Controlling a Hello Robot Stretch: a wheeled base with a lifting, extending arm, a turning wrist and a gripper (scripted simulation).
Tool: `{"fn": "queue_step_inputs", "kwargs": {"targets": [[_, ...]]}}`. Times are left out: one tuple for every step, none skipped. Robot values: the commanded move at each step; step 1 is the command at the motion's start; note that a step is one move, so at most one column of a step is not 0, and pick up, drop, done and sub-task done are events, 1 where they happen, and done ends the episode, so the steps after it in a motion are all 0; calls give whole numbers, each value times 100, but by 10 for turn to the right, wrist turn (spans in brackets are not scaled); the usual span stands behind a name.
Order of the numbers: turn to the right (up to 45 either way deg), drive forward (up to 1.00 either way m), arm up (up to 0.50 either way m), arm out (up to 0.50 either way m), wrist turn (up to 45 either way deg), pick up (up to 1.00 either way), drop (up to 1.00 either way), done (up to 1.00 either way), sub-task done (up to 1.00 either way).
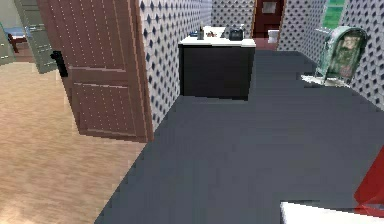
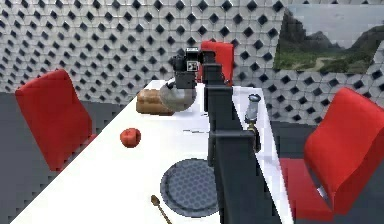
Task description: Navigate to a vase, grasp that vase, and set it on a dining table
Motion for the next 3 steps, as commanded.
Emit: {"fn": "queue_step_inputs", "kwargs": {"targets": [[0,0,-32,0,0,0,0,0,0],[0,0,0,0,0,0,100,0,0],[0,0,2,0,0,0,0,0,0]]}}
